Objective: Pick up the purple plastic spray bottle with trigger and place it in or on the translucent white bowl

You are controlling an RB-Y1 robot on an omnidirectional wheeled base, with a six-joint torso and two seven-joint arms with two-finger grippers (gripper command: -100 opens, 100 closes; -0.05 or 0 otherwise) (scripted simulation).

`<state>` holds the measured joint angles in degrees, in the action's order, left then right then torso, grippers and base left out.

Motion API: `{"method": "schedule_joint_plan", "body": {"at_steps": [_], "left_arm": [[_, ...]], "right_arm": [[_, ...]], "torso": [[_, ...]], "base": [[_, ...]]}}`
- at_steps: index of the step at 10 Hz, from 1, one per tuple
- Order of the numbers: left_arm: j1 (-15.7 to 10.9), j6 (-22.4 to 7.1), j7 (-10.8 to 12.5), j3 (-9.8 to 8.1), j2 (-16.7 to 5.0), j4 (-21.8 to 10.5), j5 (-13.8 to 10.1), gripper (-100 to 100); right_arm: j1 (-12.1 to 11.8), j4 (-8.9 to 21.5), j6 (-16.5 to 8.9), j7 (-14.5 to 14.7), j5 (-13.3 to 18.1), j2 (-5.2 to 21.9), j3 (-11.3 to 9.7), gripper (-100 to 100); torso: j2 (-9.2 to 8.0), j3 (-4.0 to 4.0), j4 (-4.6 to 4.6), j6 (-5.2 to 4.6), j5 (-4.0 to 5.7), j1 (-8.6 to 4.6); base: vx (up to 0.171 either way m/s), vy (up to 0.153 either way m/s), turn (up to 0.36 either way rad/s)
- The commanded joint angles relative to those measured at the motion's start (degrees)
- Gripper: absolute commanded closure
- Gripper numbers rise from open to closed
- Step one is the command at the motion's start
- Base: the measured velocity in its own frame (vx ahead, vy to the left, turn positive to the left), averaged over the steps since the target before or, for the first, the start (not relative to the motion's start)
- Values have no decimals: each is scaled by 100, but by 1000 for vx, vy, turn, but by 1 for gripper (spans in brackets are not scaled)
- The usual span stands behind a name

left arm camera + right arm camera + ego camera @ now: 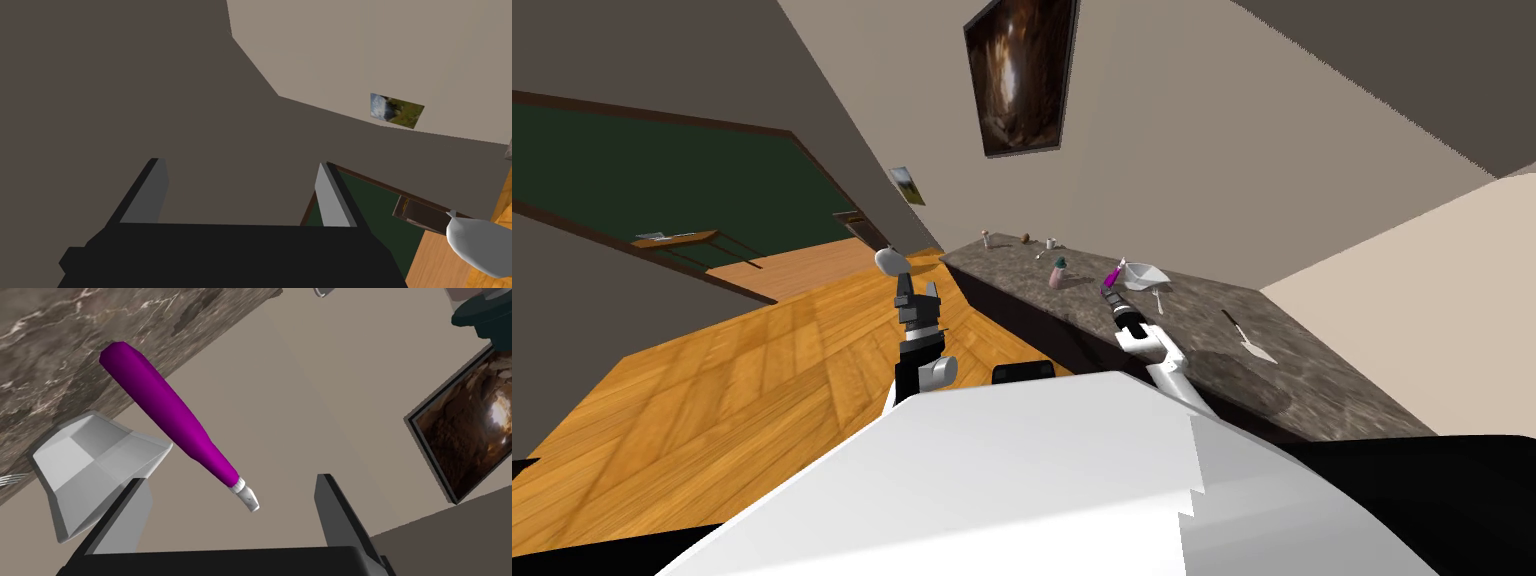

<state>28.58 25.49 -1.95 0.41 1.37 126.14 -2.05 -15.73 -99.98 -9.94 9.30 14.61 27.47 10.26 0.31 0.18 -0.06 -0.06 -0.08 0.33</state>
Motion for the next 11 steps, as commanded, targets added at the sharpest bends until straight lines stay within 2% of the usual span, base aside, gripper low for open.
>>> {"method": "schedule_joint_plan", "body": {"at_steps": [1,2,3,8,9,10,11], "left_arm": [[0,0,0,0,0,0,0,0],[0,0,0,-1,0,0,0,0],[0,0,0,-1,-1,0,0,0],[1,0,0,-1,0,0,0,0],[1,0,0,-1,0,0,0,0],[0,0,0,-1,-1,0,0,0],[1,0,0,-1,-1,0,0,0]], "right_arm": [[28,200,-55,93,69,60,53,-100],[51,384,-163,209,144,201,126,-100],[51,384,-163,209,144,201,126,-100],[115,1183,-565,763,427,899,472,-100],[115,1183,-565,763,427,899,472,-100],[120,1428,-665,948,501,1132,588,-100],[120,1428,-665,948,501,1132,588,-100]], "torso": [[0,0,0,0,0,0],[-8,-4,1,-2,3,-15],[-9,-5,2,0,4,-21],[10,6,-2,-2,1,-7],[9,5,-2,-1,2,-13],[-3,-1,0,-2,4,-23],[4,2,0,-2,4,-19]], "base": [[58,65,32],[60,53,76],[52,34,49],[100,78,68],[73,41,8],[107,62,42],[89,61,17]]}}
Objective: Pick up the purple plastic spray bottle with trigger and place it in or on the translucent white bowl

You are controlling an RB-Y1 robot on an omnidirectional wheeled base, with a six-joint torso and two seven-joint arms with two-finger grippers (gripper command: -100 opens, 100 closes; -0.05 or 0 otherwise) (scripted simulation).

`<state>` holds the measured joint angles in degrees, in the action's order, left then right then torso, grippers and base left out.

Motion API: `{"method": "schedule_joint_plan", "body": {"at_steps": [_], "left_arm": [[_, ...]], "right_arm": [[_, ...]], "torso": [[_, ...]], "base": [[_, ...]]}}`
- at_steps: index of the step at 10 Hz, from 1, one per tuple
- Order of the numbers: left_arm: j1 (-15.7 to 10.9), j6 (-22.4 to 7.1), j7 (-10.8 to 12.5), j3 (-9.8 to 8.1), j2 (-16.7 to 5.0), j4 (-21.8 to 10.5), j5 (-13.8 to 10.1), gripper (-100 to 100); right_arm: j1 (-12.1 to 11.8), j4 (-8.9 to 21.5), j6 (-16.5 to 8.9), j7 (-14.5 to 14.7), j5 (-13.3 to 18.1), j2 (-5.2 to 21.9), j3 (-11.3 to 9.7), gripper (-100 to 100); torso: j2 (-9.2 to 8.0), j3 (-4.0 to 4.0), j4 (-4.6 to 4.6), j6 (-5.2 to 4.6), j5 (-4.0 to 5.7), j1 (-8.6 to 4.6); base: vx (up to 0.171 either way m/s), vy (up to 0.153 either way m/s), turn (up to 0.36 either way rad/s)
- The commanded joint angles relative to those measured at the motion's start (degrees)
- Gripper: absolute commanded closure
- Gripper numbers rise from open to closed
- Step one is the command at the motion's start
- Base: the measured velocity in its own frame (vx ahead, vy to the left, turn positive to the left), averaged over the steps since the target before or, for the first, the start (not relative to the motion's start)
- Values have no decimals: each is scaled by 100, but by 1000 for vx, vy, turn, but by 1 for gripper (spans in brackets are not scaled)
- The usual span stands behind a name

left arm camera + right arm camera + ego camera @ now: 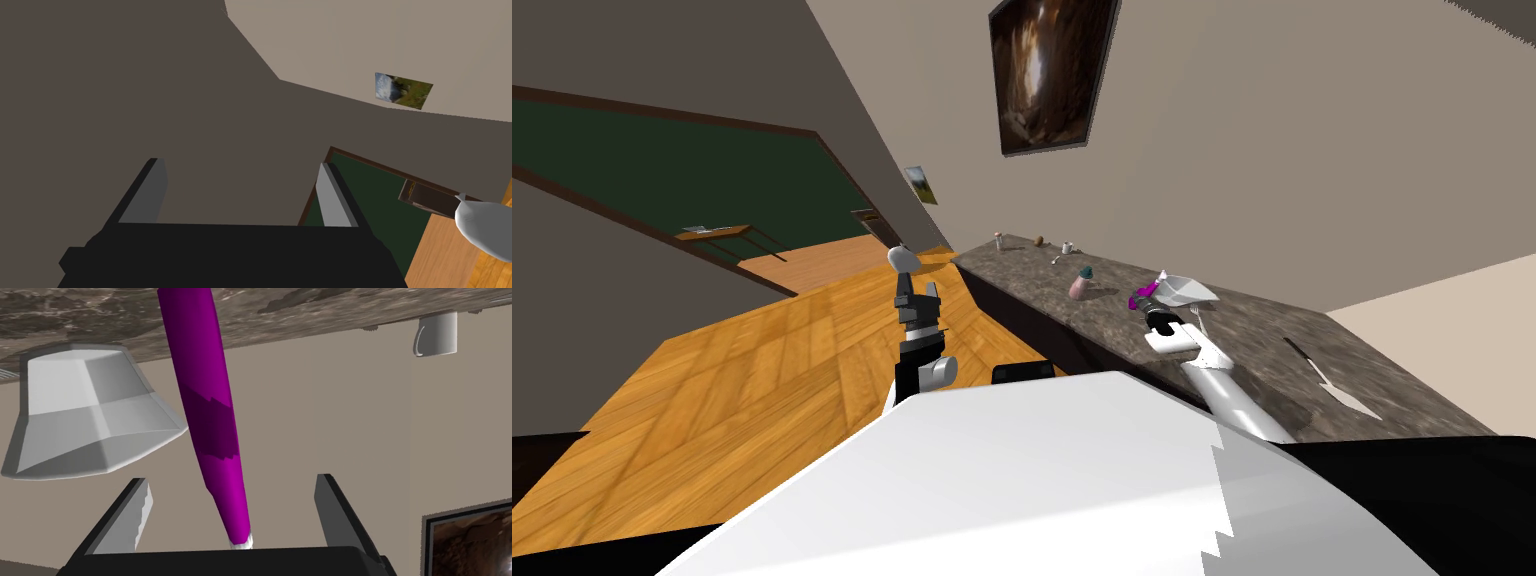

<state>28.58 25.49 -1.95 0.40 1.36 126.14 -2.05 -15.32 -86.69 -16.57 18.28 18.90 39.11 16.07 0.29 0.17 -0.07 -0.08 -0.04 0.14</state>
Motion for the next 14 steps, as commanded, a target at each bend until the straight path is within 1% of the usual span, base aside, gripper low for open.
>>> {"method": "schedule_joint_plan", "body": {"at_steps": [1,4,5,6,7,8,12,13,14], "left_arm": [[0,0,0,0,0,0,0,0],[0,0,0,0,0,0,0,0],[0,0,0,0,0,0,0,0],[0,0,0,0,0,0,0,0],[-1,0,0,0,0,0,0,0],[-1,0,0,0,0,0,0,0],[-1,0,0,0,0,0,0,0],[-1,0,0,0,0,0,0,0],[-1,0,0,0,0,0,0,0]], "right_arm": [[80,202,-41,130,100,68,57,-100],[70,497,-139,378,176,352,212,-100],[39,388,-147,317,136,318,178,-100],[41,396,-159,337,140,325,183,0],[41,395,-158,335,140,324,182,-100],[42,395,-158,335,140,324,182,100],[42,394,-159,334,140,324,183,100],[42,394,-159,335,140,324,183,0],[42,394,-159,335,140,324,183,100]], "torso": [[0,0,0,0,0,0],[-2,-2,1,-1,0,0],[3,1,0,0,1,-3],[-12,-6,2,0,3,-12],[-26,-15,6,-1,5,-18],[-32,-18,7,-1,5,-20],[-34,-19,7,0,6,-21],[-34,-19,7,0,6,-21],[-34,-19,7,0,6,-21]], "base": [[65,52,6],[91,54,2],[46,18,-3],[8,4,2],[0,0,0],[0,0,0],[0,-1,-3],[0,0,0],[0,0,0]]}}
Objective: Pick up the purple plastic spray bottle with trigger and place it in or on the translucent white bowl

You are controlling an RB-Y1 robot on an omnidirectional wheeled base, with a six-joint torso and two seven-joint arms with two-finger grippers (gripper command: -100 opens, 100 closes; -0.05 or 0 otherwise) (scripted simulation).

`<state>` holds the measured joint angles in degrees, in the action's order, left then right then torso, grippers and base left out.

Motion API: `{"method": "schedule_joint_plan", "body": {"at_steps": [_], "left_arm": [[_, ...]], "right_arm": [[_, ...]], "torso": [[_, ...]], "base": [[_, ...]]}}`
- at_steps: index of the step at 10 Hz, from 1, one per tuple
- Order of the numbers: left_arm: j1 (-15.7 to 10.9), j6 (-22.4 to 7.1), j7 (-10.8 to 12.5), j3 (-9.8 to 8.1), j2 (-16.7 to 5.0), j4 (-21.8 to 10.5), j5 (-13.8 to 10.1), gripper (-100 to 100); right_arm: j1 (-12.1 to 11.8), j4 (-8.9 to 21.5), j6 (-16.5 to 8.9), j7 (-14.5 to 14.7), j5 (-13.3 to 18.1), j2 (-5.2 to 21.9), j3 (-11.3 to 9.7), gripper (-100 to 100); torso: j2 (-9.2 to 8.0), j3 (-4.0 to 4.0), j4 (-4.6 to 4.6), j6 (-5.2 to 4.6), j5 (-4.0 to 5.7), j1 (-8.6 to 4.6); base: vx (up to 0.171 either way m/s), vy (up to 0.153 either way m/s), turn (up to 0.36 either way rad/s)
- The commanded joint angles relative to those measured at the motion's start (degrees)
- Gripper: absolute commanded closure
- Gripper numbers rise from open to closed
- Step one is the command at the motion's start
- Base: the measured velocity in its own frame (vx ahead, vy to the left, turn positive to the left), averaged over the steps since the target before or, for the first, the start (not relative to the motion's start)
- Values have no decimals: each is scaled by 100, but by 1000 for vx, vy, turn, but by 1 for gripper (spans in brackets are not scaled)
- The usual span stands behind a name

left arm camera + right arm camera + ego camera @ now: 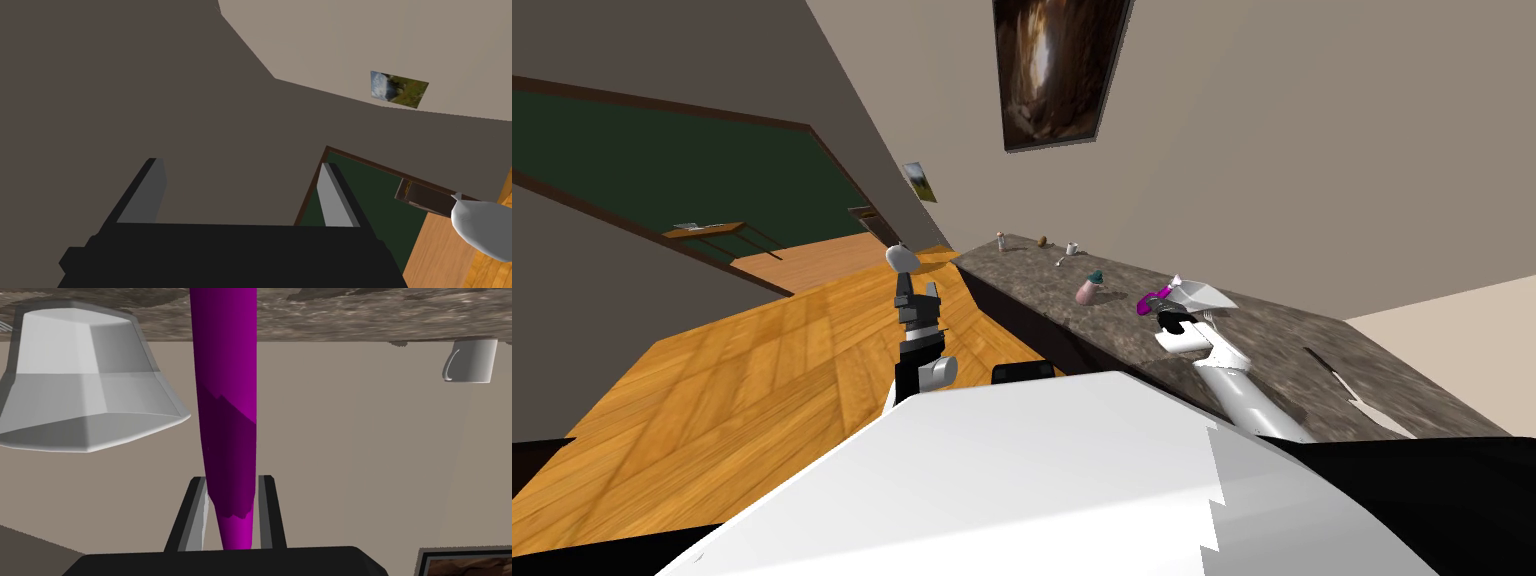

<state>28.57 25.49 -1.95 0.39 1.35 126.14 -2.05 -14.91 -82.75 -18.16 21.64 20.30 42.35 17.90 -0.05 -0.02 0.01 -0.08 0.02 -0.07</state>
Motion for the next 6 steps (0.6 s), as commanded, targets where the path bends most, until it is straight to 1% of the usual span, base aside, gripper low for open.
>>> {"method": "schedule_joint_plan", "body": {"at_steps": [1,2,3,4,6], "left_arm": [[0,0,0,0,0,0,0,0],[0,0,0,0,0,0,0,0],[-1,0,0,1,0,0,0,0],[-1,0,0,0,0,0,0,0],[-1,0,0,0,0,0,0,0]], "right_arm": [[0,0,0,0,0,0,0,0],[-25,-26,-52,-24,-140,206,192,100],[-34,-28,-73,-35,-196,284,259,100],[-56,-19,-124,-64,-335,467,408,100],[-81,11,-188,-102,-507,680,571,100]], "torso": [[0,0,0,0,0,0],[0,0,0,0,0,0],[-4,-4,5,11,-8,5],[-9,-8,8,11,-13,10],[-20,-14,9,2,-9,4]], "base": [[0,0,0],[-23,7,191],[-37,1,182],[-50,-4,173],[-52,-10,141]]}}
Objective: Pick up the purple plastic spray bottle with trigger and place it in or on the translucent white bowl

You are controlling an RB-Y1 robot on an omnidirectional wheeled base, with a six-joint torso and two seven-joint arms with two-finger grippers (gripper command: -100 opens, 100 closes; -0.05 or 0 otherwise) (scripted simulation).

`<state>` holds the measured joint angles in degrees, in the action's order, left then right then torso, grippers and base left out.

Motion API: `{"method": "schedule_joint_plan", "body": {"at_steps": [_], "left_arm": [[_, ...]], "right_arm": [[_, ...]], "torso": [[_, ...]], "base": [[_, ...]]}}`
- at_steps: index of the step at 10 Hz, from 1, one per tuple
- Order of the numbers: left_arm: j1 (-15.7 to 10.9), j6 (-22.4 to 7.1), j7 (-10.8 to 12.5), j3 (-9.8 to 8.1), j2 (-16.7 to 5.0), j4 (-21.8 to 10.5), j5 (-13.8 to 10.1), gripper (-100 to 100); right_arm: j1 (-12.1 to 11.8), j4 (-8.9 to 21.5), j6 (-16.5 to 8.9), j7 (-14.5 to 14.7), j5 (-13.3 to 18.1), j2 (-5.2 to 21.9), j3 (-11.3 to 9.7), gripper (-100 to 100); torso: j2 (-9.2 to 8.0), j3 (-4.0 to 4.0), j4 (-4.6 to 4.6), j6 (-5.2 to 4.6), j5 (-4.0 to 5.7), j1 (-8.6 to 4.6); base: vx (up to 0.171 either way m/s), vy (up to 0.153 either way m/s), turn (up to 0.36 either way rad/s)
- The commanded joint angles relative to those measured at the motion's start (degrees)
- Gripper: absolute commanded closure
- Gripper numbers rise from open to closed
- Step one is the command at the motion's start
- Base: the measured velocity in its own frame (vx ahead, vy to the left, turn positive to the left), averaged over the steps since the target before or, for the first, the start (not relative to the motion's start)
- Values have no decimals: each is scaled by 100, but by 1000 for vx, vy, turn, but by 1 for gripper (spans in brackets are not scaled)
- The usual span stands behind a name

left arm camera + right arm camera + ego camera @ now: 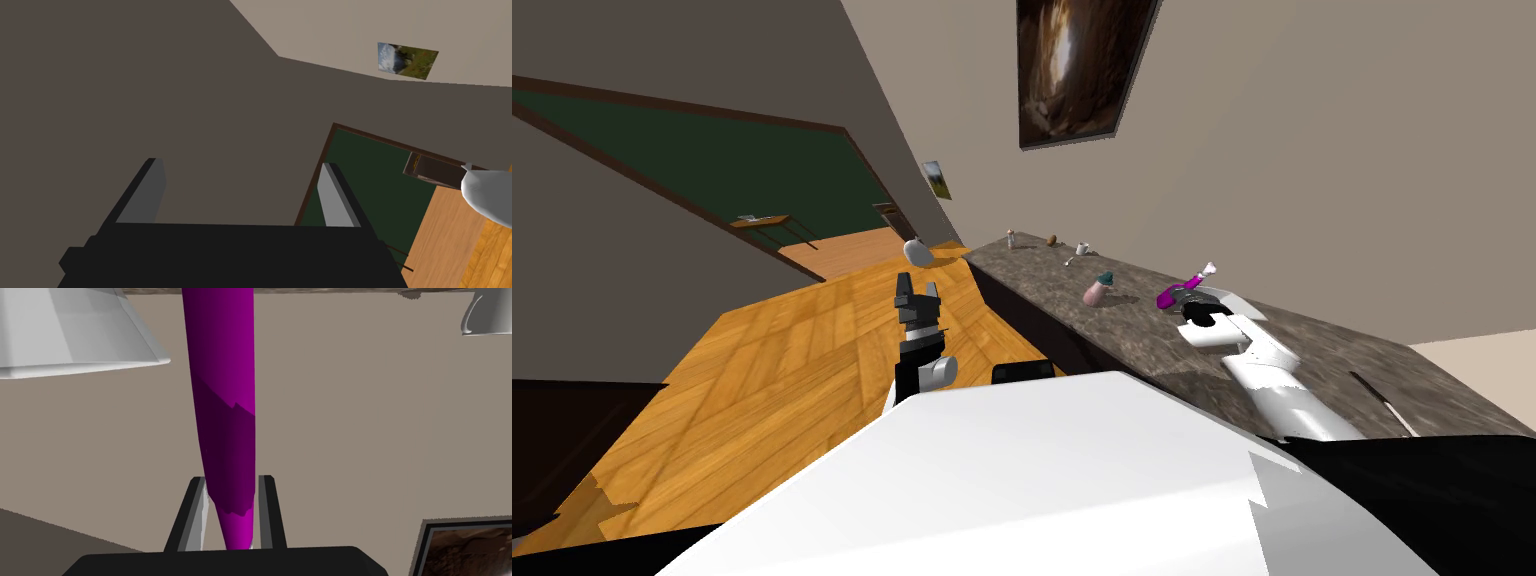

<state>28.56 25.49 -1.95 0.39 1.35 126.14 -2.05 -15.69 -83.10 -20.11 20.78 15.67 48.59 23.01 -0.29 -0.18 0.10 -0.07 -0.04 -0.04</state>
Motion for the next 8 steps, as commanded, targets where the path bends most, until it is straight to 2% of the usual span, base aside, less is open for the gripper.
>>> {"method": "schedule_joint_plan", "body": {"at_steps": [1,3,4,8], "left_arm": [[0,0,0,0,0,0,0,0],[0,0,0,0,0,0,0,0],[0,0,0,0,0,0,0,0],[0,0,0,0,0,0,0,0]], "right_arm": [[-17,70,-30,-39,-139,172,144,100],[-48,133,-111,-88,-347,417,307,100],[-48,133,-111,-88,-347,417,307,100],[-114,301,-308,-194,-798,933,573,100]], "torso": [[0,0,0,0,0,0],[-1,-1,2,1,1,-1],[-1,-2,4,2,0,-2],[-9,-8,8,5,2,-11]], "base": [[-55,-10,137],[-53,-11,133],[-39,-16,71],[-66,-29,148]]}}
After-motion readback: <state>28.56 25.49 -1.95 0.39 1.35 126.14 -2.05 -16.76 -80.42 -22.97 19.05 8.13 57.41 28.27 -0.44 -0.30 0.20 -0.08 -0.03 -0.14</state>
